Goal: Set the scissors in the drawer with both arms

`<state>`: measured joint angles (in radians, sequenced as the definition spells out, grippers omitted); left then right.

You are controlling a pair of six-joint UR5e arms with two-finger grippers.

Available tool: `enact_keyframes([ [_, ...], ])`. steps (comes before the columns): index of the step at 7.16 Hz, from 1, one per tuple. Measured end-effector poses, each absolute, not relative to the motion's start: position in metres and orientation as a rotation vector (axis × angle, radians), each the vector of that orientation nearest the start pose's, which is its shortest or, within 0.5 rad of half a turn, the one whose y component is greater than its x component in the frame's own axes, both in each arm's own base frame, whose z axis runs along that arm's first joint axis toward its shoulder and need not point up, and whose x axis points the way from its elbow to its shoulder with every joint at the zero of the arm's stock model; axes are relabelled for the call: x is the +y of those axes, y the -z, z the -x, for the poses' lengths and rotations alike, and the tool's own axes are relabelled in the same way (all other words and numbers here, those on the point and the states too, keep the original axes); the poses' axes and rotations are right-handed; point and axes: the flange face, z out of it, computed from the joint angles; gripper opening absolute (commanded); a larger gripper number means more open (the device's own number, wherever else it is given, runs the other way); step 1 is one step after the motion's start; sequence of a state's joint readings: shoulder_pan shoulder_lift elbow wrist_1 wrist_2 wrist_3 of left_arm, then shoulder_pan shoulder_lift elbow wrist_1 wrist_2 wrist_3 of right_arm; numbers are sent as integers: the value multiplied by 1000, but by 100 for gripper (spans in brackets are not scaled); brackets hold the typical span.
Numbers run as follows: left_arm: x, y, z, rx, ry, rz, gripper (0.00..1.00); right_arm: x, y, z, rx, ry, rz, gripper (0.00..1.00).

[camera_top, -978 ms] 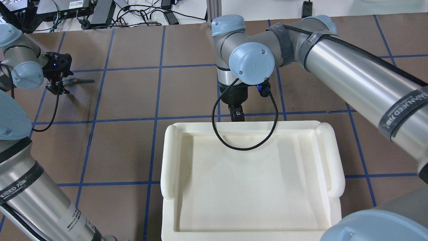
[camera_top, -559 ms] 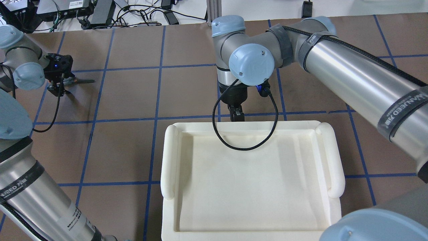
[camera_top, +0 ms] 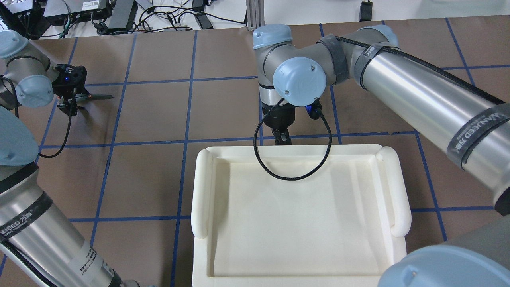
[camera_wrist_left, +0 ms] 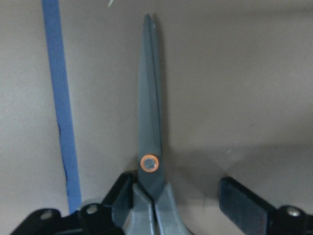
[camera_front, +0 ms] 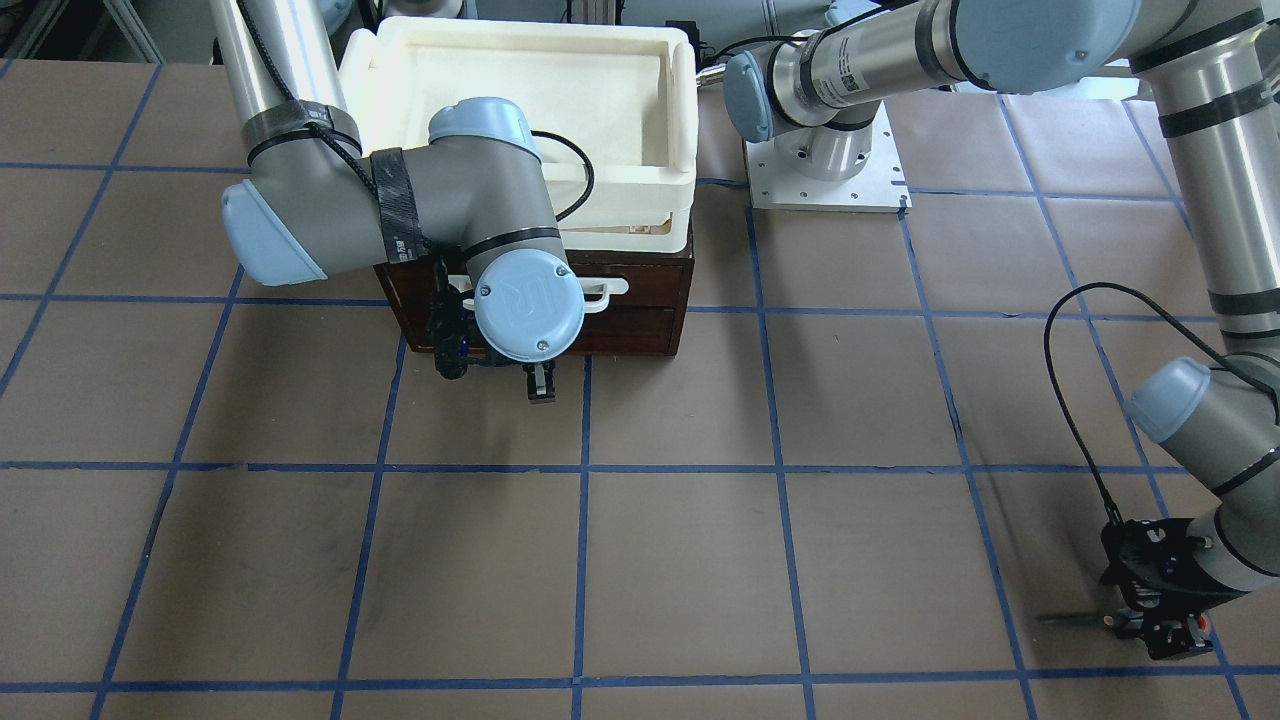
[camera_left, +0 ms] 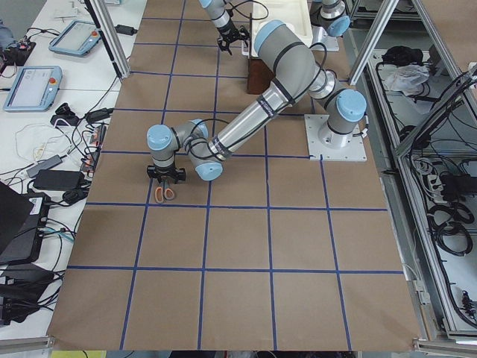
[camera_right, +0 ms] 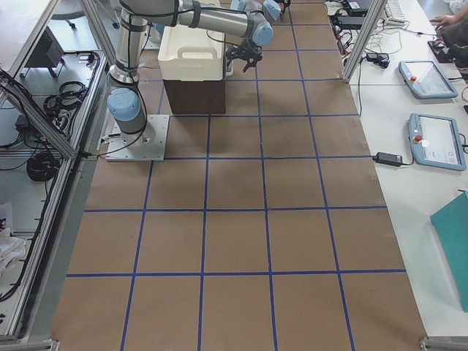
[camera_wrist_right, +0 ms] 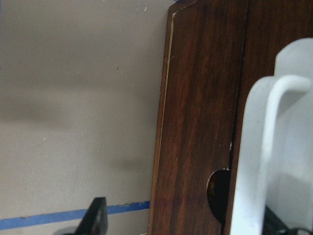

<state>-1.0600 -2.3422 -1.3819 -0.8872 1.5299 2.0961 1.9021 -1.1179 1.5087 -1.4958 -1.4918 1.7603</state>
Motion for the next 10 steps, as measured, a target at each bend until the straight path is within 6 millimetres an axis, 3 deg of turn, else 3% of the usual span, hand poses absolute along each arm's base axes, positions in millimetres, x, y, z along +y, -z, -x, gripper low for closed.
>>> enact_keyframes([
  [7, -700, -174, -240, -2282, -107, 2280, 27, -540, -282, -333, 2584, -340, -2103, 100],
  [8, -697, -183, -238, -2290, -100, 2249, 27, -544, -286, -335, 2598, -326, -2062, 100],
  [10, -687, -218, -225, -2345, -87, 2144, 27, -553, -292, -335, 2630, -290, -1991, 100],
])
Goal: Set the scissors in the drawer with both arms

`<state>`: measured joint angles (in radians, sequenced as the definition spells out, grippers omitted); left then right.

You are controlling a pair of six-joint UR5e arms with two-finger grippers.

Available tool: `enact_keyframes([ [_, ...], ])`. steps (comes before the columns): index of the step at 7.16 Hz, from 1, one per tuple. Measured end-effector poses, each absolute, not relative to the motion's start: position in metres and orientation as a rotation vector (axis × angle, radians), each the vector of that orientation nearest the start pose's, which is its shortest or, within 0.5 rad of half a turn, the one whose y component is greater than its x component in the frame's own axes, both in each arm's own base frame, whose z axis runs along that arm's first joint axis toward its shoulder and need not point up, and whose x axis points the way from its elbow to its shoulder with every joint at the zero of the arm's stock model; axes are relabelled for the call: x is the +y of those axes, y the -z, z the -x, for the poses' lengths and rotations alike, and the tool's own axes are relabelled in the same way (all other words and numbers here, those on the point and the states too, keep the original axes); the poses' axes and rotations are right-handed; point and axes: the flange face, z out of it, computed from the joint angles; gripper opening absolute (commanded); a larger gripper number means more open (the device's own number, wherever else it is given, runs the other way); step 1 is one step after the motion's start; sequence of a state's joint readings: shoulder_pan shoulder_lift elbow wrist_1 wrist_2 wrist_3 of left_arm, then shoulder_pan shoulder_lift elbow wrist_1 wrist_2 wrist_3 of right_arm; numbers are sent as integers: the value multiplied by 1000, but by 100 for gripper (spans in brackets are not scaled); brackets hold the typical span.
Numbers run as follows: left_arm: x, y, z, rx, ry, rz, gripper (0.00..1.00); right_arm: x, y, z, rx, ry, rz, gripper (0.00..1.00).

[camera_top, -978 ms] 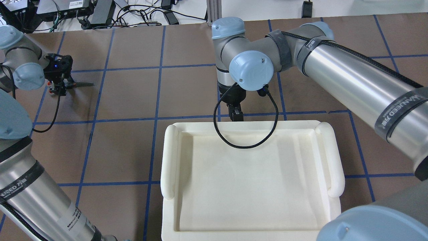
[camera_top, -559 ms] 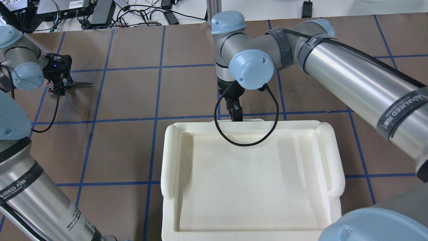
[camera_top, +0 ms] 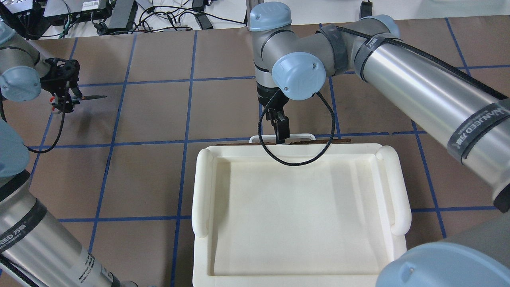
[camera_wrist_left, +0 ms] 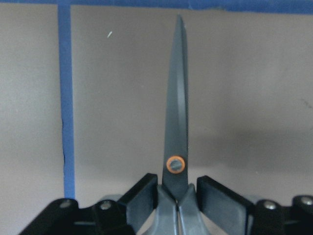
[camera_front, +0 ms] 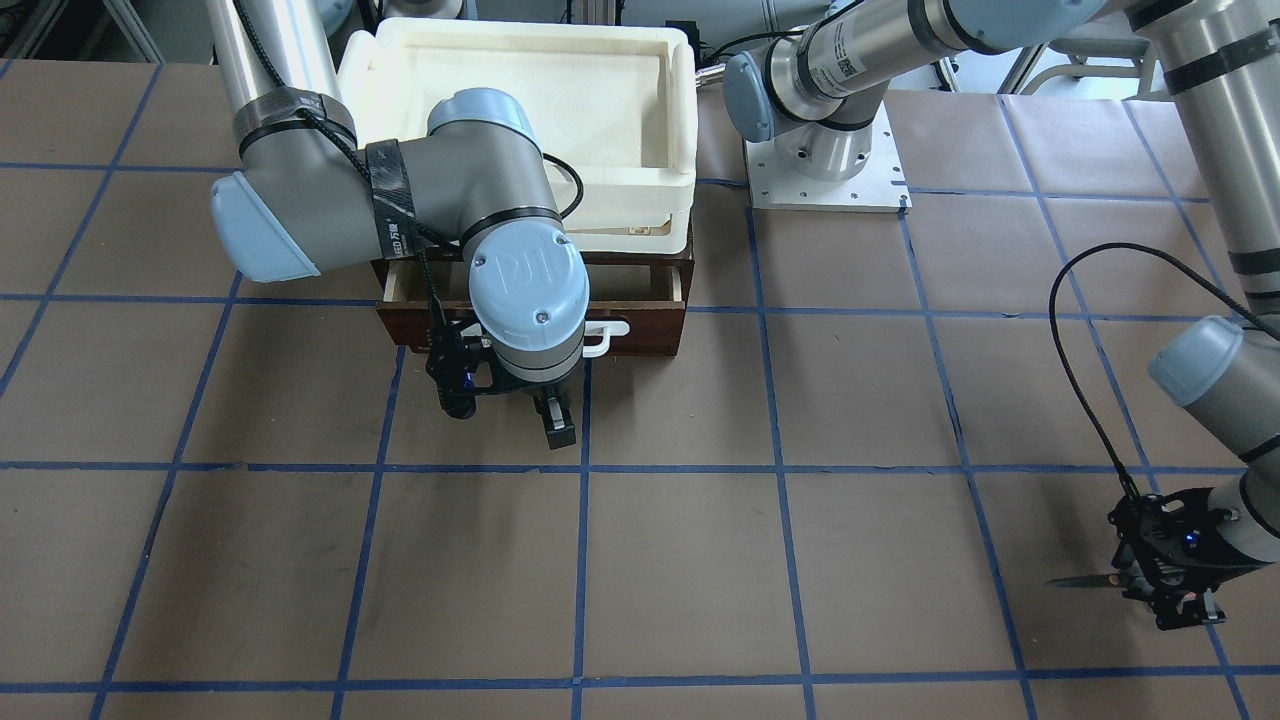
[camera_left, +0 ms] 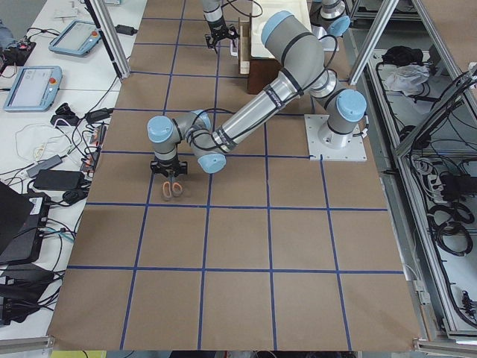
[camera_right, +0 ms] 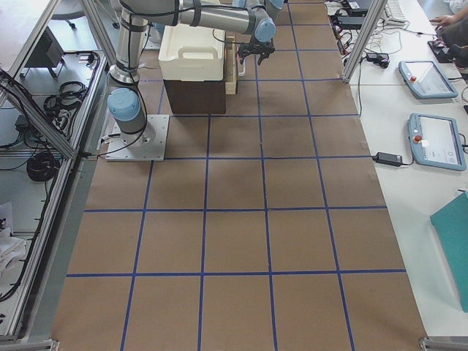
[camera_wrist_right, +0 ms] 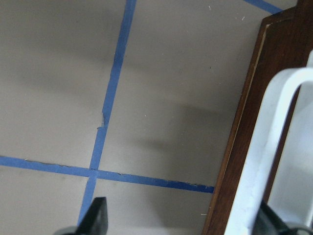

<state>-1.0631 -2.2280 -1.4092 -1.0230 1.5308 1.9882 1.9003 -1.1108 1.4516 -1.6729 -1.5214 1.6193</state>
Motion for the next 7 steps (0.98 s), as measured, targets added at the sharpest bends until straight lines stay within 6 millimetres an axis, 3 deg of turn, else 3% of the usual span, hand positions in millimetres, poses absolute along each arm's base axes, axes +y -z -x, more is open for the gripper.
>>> enact_keyframes([
  [2, -677, -261, -193, 2361, 58, -2053, 27, -562, -291, -337, 2637, -264, -1955, 100],
  [4, -661, -321, -121, 2291, -51, -2143, 27, -572, -292, -339, 2638, -235, -1947, 100],
  [7, -602, -419, -1, 2127, -192, -2295, 27, -584, -296, -336, 2650, -199, -1926, 100],
])
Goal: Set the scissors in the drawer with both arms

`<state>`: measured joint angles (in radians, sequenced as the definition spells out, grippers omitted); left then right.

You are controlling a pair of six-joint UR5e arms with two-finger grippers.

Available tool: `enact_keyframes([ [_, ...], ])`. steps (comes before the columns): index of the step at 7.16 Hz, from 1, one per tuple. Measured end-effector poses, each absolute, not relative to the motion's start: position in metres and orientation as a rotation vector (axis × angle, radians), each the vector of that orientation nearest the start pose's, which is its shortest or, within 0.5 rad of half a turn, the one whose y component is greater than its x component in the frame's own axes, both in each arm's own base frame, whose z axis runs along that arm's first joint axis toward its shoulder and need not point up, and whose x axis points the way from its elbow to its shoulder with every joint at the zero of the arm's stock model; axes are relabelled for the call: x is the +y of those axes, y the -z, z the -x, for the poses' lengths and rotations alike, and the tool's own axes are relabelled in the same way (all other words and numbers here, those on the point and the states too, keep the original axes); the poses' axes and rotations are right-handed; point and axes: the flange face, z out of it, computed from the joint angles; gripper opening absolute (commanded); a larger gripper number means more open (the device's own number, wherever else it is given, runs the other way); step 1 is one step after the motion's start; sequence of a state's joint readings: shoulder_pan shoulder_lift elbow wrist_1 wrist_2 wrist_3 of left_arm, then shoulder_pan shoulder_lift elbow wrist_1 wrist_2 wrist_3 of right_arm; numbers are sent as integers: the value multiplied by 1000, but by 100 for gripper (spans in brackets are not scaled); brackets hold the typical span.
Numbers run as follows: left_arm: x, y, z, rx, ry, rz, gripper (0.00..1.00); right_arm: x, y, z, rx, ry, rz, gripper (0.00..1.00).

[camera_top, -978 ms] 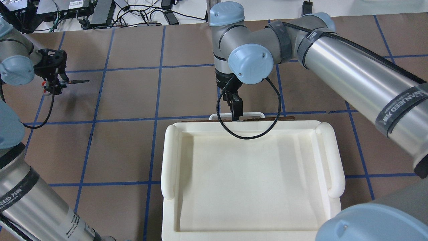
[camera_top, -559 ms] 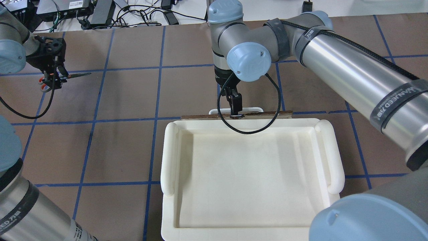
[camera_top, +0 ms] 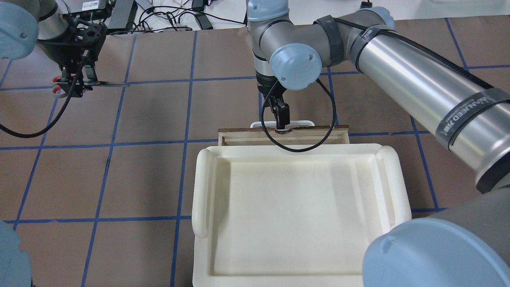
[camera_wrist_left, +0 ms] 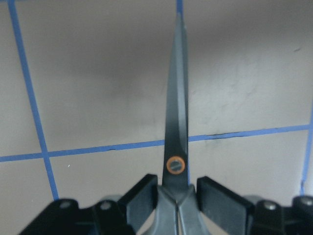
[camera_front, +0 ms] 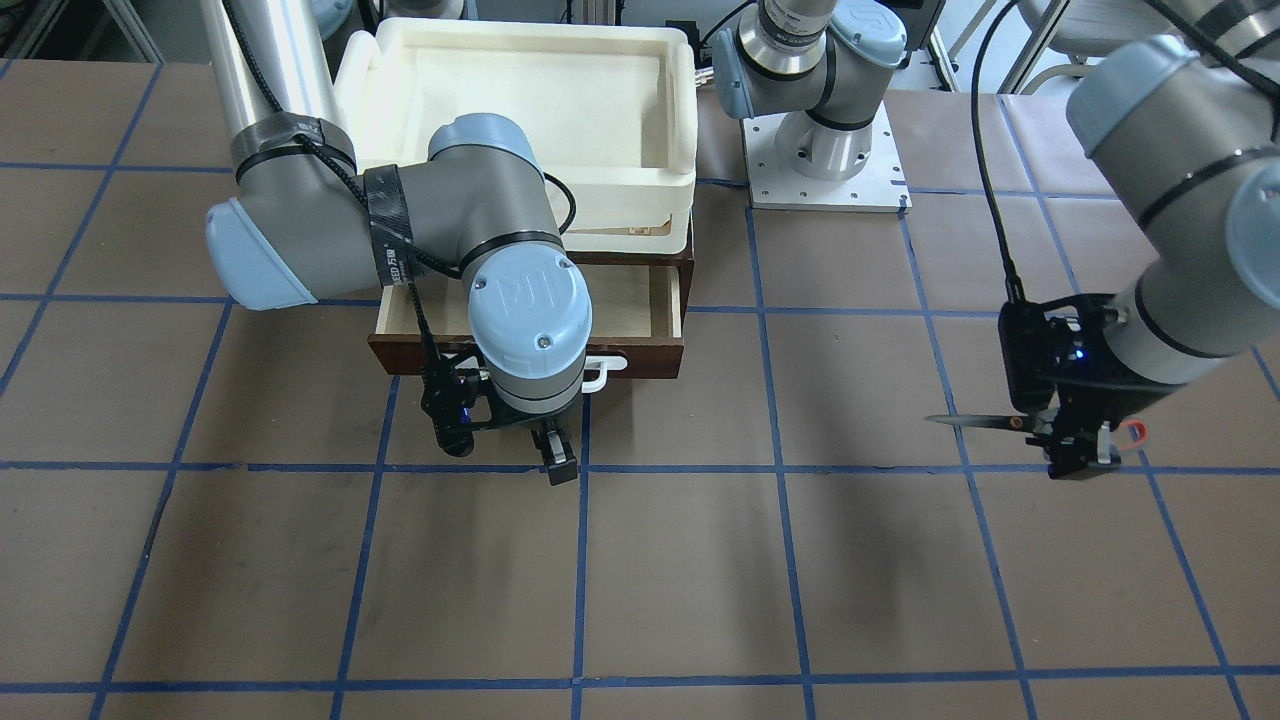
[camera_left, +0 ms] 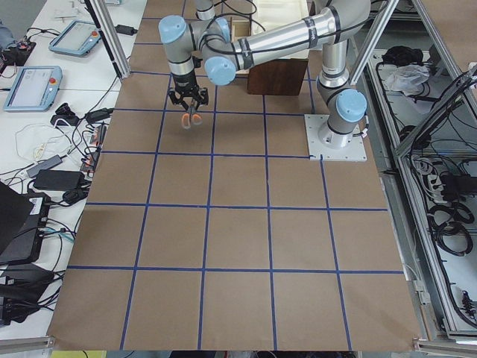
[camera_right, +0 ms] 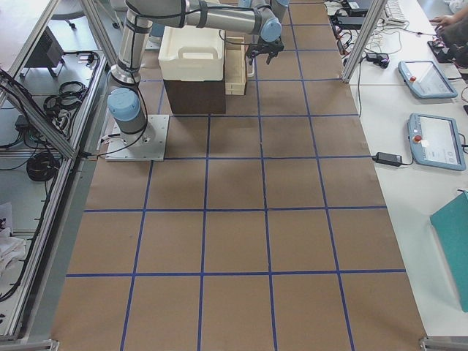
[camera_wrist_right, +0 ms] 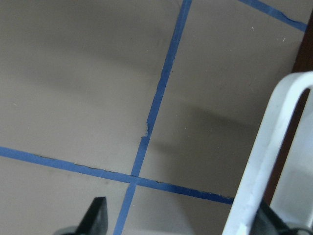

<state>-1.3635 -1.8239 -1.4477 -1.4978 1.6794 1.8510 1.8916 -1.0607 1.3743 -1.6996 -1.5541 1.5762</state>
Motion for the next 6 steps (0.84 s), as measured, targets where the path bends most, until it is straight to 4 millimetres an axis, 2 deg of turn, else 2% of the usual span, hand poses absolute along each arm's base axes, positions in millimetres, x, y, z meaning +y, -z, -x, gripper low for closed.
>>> enact_keyframes([
  [2, -552, -474, 69, -2107, 190, 2342, 27, -592, -297, -337, 2656, -190, -1905, 100],
  [3, -526, -498, 96, -2080, 167, 2372, 27, -595, -297, -338, 2666, -188, -1886, 100],
  [4, -504, -516, 114, -2063, 138, 2384, 27, -597, -296, -338, 2678, -188, -1865, 100],
  [6, -476, -534, 137, -2065, 119, 2385, 27, -604, -294, -340, 2694, -185, -1833, 100],
])
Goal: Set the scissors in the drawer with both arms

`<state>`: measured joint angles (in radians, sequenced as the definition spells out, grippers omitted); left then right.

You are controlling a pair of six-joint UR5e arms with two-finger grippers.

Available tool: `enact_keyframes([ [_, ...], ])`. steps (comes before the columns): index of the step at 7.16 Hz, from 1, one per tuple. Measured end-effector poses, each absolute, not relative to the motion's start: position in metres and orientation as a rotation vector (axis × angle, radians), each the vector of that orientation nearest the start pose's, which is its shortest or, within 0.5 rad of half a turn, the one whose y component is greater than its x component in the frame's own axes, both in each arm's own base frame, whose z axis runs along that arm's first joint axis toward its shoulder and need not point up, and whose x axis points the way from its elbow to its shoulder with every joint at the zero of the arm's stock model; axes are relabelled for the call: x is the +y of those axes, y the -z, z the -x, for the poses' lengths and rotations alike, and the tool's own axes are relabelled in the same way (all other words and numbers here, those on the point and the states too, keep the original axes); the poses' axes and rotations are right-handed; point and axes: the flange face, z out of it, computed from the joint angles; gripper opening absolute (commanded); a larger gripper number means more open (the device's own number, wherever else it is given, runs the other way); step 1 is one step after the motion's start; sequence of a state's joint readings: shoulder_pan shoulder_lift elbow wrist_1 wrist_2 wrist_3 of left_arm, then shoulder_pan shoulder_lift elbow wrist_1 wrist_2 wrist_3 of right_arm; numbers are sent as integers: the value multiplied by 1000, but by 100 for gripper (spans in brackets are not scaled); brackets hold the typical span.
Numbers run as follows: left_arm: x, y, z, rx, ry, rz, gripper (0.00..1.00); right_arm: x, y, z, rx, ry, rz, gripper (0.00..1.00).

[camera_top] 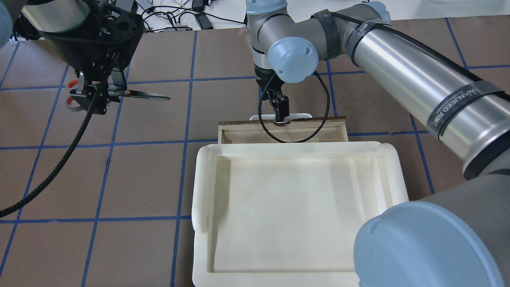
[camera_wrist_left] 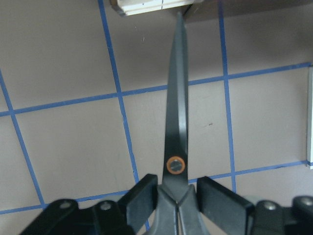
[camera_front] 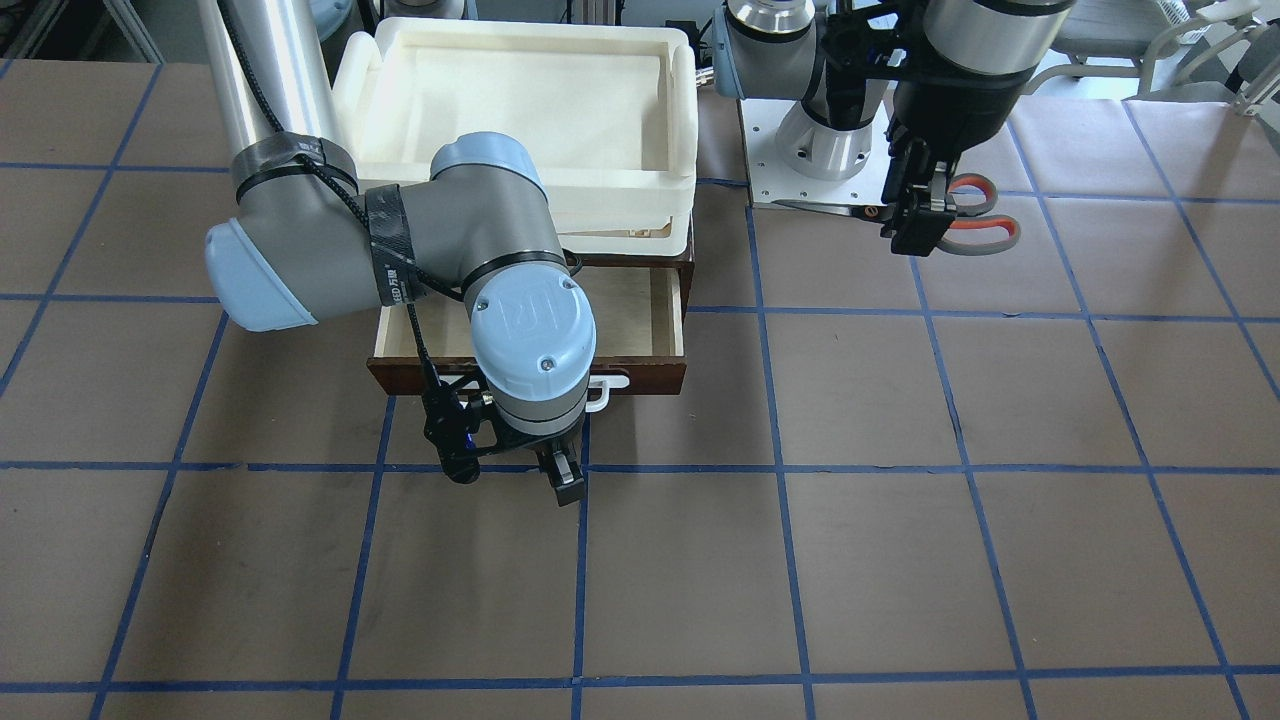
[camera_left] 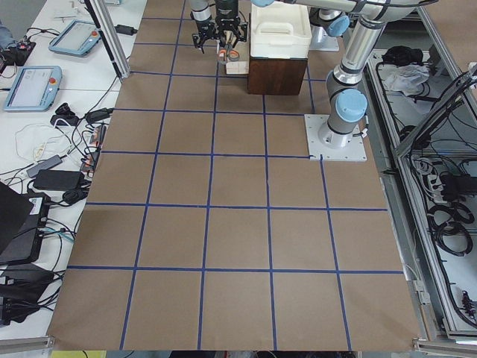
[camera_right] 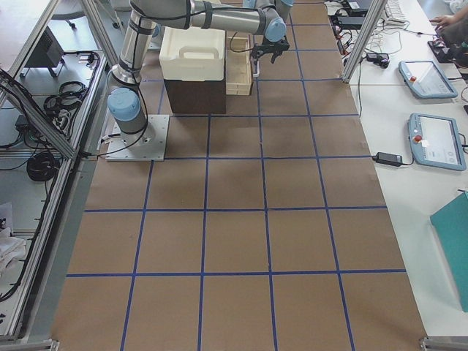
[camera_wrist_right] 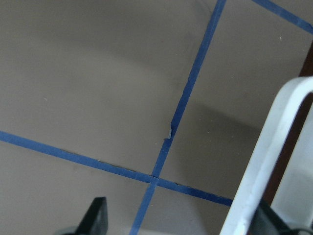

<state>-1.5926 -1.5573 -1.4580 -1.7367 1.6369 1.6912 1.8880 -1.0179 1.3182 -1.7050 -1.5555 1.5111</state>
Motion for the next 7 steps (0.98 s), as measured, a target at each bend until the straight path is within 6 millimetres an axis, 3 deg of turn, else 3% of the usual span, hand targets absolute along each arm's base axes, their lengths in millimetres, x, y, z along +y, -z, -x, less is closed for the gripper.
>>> enact_keyframes([
  [7, -461, -534, 150, -2069, 88, 2358, 27, -625, -293, -337, 2701, -159, -1799, 100],
])
